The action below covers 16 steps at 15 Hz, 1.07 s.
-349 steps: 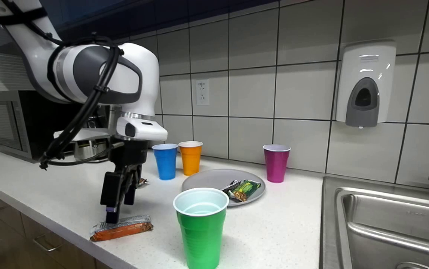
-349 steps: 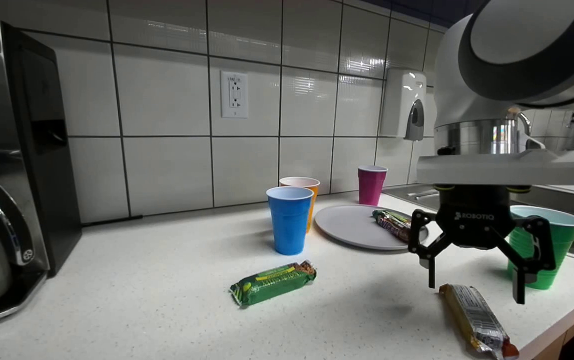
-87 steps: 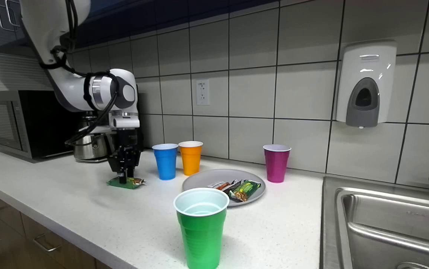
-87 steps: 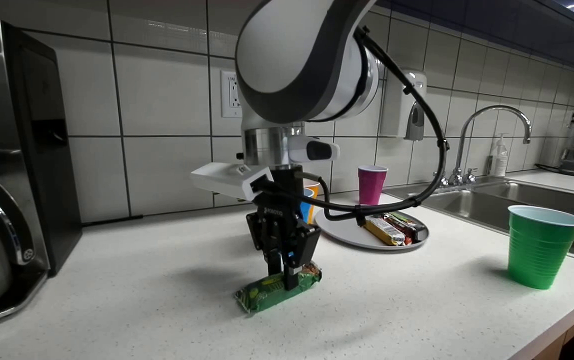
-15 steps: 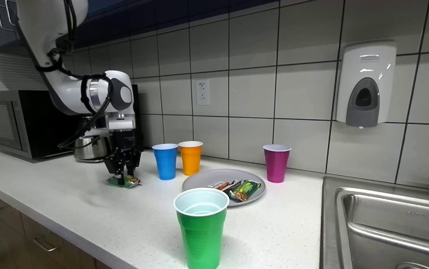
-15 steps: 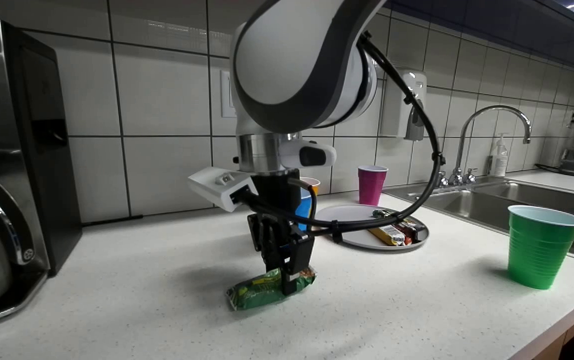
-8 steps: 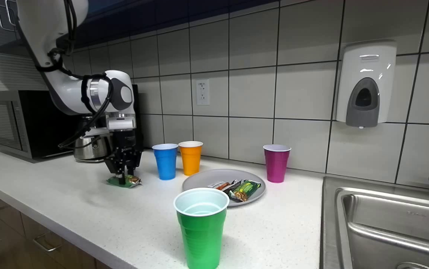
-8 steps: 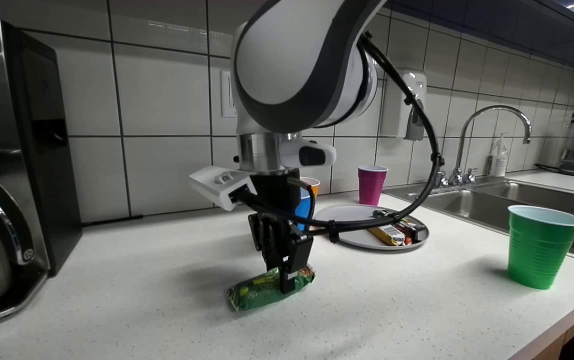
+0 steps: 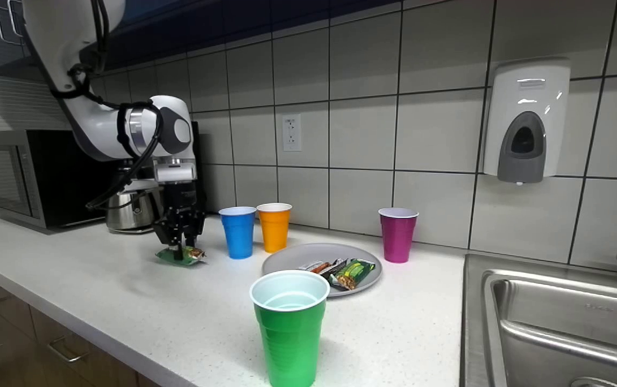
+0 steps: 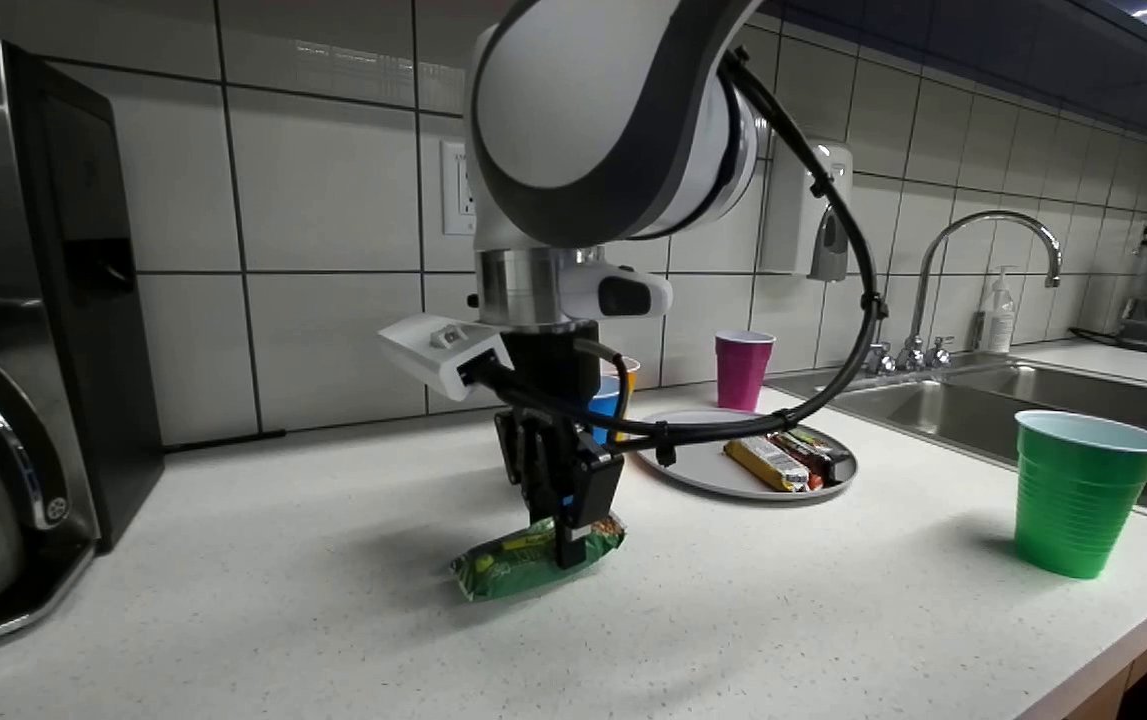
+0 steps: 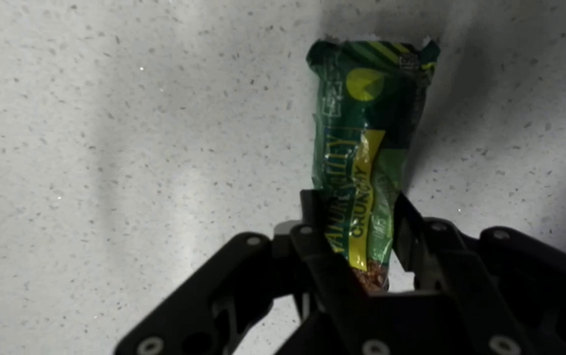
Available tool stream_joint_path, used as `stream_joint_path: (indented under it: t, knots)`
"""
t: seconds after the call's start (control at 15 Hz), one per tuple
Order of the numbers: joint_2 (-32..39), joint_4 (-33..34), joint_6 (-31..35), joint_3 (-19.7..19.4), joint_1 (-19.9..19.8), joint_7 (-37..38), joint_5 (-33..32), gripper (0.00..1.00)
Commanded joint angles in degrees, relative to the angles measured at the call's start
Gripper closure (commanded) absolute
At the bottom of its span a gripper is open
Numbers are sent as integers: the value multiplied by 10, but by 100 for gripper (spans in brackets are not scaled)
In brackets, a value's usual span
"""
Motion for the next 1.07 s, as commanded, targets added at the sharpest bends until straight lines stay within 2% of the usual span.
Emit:
stream_joint_path:
  t: [0.0, 1.0]
  knots:
    - [-38, -29, 10, 6, -7, -16, -8, 88]
    - [-106, -87, -12, 7, -43, -133, -7, 88]
